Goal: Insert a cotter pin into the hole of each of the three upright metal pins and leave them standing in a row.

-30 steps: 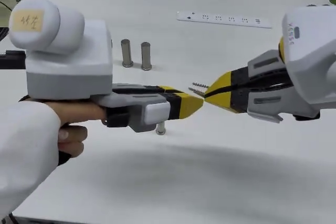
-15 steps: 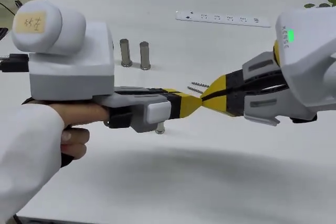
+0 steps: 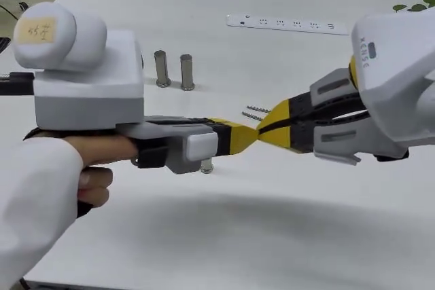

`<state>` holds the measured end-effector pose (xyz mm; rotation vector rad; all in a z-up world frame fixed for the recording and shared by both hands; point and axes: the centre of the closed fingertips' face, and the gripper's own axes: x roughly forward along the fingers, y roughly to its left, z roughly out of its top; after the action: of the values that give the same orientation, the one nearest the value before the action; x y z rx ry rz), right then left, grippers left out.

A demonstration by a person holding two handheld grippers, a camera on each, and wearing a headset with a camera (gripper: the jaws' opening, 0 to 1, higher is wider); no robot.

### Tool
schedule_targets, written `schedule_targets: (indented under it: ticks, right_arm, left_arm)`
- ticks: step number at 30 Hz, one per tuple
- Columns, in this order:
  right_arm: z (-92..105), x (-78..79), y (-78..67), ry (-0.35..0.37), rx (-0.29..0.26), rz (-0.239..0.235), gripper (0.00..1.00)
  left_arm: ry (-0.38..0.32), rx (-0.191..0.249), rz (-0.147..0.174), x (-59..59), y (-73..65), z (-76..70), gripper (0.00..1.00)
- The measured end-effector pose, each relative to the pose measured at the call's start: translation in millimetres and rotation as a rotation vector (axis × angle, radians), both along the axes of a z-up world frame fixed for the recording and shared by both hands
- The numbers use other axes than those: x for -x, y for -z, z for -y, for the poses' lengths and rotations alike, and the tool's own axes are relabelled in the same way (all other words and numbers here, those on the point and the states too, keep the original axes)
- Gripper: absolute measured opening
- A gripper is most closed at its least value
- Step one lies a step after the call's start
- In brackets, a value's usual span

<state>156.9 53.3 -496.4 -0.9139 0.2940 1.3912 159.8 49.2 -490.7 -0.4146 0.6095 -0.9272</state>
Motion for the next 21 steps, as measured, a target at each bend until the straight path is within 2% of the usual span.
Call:
schedule_targets:
  ticks: [2, 3, 9, 14, 18, 20, 21]
  right_arm:
    - [-1.1, 1.5, -0.7, -0.007, -0.004, 0.001, 0.0]
    - [-0.9, 2.0, -0.8, -0.01, -0.003, 0.004, 0.0]
    - [-1.5, 4.9, -1.2, -0.027, 0.01, 0.019, 0.0]
    - [-1.1, 5.7, -0.3, -0.03, 0.015, 0.026, 0.0]
    - [-1.4, 6.9, -0.4, -0.029, 0.003, 0.018, 0.0]
    - [-2.0, 7.5, -1.3, -0.03, -0.002, 0.021, 0.0]
    - [-1.3, 7.4, -1.2, -0.03, -0.004, 0.021, 0.0]
  left_arm:
    - [0.003, 0.008, 0.0, 1.1, -0.5, -1.3, 0.0]
    - [-0.003, 0.017, -0.017, 1.2, -0.6, -1.6, 0.0]
    - [-0.021, 0.038, -0.068, 2.5, 0.4, -2.0, 0.0]
    - [-0.033, 0.043, -0.093, 3.8, 1.6, -2.4, 0.0]
    - [-0.028, 0.038, -0.081, 5.4, 1.3, -3.0, 0.0]
    - [-0.04, 0.06, -0.115, 5.8, 1.1, -3.9, 0.0]
    - [-0.04, 0.059, -0.117, 6.0, 1.3, -4.0, 0.0]
